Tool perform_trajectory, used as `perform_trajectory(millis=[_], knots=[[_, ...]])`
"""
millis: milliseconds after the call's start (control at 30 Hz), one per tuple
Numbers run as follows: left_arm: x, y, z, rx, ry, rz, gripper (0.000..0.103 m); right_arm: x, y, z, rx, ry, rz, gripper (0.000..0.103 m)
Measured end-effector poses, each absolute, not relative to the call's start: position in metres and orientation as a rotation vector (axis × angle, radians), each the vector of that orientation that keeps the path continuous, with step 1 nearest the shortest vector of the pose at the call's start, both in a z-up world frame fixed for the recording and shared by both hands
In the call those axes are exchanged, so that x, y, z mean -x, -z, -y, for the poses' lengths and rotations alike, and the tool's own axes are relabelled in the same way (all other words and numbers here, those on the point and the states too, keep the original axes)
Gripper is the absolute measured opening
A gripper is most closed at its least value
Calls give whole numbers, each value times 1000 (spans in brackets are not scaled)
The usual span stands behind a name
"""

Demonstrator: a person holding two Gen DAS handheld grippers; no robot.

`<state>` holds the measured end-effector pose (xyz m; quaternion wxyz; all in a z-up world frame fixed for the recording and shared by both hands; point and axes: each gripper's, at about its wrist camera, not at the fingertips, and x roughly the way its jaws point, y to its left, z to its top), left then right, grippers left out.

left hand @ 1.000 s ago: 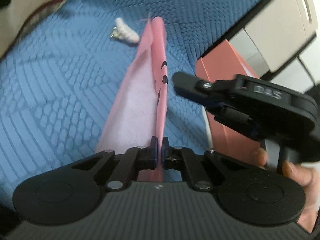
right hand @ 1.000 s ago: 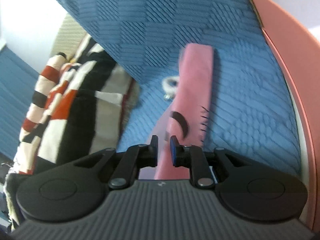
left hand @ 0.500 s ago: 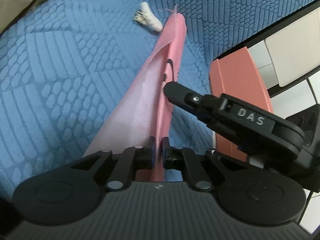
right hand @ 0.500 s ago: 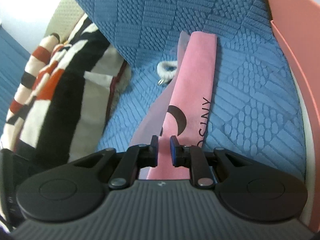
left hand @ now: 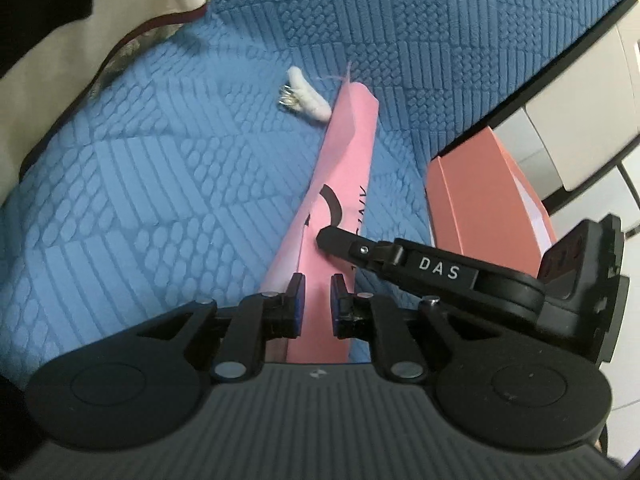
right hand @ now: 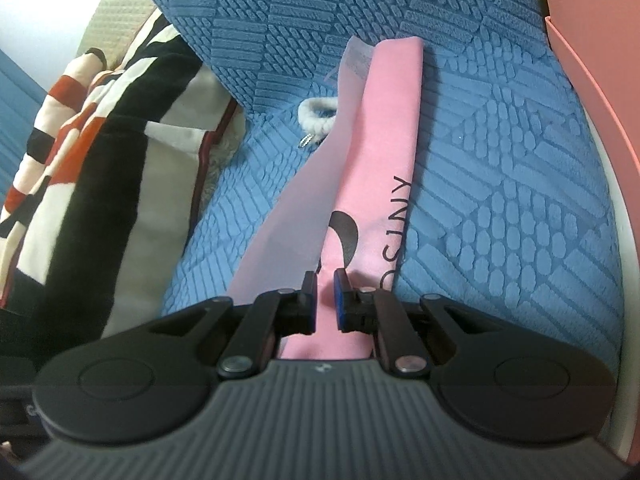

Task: Organize objects

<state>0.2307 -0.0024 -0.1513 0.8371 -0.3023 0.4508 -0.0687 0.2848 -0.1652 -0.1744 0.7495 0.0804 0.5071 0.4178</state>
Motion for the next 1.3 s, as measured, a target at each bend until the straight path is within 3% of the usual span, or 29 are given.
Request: perform_trajectory(millis=[367, 500, 633, 1100, 1167, 1233, 1300], knots=[[-242, 161, 23, 507, 156, -1025, 14, -292, 171, 165, -178, -884, -1105, 14], [-241, 161, 22, 509, 158, -1028, 14, -301, 167, 169, -201, -860, -1080, 37], [-240, 161, 21, 511, 158, -1028, 14, -311, 168, 173, -226, -827, -1065, 42], [-238, 165, 20, 537, 150, -1018, 14, -336, 183, 176, -397, -843, -1112, 41], [-239, 165, 20, 533, 147, -1018, 14, -332, 181, 173, -395, -881, -1127, 36], [-239, 165, 20, 534, 139, -1017, 14, -324, 176, 167, -313, -910, -1137, 18], [-239, 165, 20, 537, 135, -1018, 14, -317, 172, 165, -285, -932, -1127, 12]])
